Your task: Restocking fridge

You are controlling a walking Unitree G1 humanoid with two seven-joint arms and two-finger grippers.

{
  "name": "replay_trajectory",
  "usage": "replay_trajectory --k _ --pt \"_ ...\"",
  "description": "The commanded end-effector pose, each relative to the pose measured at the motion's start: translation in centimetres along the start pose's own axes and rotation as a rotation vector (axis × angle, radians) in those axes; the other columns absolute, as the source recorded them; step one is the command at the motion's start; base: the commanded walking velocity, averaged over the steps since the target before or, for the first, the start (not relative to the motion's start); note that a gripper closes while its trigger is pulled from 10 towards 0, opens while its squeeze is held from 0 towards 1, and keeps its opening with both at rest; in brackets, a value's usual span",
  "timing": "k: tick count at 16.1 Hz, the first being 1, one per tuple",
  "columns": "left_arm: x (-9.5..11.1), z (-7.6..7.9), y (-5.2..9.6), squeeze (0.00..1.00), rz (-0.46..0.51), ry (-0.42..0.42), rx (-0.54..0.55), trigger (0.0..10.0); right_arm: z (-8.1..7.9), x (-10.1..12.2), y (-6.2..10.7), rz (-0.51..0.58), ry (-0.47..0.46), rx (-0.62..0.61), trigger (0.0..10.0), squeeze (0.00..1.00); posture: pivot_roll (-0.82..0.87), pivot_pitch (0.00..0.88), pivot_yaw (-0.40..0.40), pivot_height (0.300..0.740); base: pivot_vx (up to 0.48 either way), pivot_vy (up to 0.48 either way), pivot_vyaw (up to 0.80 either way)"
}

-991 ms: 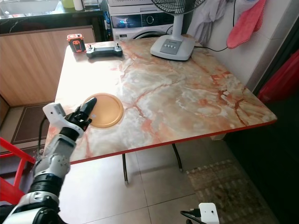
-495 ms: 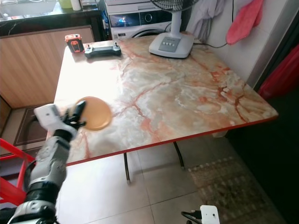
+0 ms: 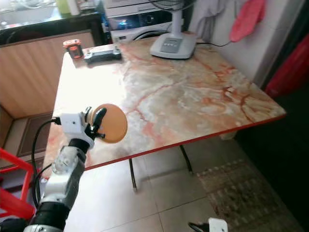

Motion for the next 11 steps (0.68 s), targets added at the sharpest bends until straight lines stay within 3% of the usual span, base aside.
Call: replay_trajectory --k 1,2,3,8,11 --pt "1.4 -0.1 0.2 0.0 0.075 -0.104 0.011 10.0 -0.1 -0.5 0.1 -0.003 -0.023 -0.011 10.0 0.0 -0.06 0.0 0.067 0.74 0.0 0.0 0.0" --pt "1.5 -0.1 0.4 0.0 0.081 -0.111 0.02 10.0 0.0 -0.6 0.2 -0.004 -0.029 -0.015 10.0 0.0 -0.06 0.0 0.067 0.74 0.0 0.0 0.0" --pt "1.7 -1.5 1.2 0.0 0.081 -0.134 0.117 10.0 0.4 -1.2 0.4 -0.009 -0.059 -0.043 10.0 0.0 -0.06 0.0 0.067 0.74 0.0 0.0 0.0" --pt "0.9 -4.8 2.8 0.0 0.041 -0.201 0.261 10.0 1.1 -3.0 1.2 -0.031 -0.102 -0.079 10.0 0.0 -0.06 0.0 0.067 0.74 0.0 0.0 0.0" --pt "0.2 -3.9 2.2 0.0 0.0 -0.195 0.222 10.0 1.3 -4.1 1.7 -0.058 -0.093 -0.075 10.0 0.0 -0.07 0.0 0.068 0.74 0.0 0.086 0.0"
Point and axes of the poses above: a point about 5 cm out from each wrist's last joint towards the gripper, its own y axis pointing back from the gripper into the wrist, its own x axis along the axis of the wrist's last joint, z = x × y, the point moved 2 cm from there along -y, pointing out of the wrist towards the gripper, and after that the axes turned 7 degrees about -y, right-handed, at the moved point
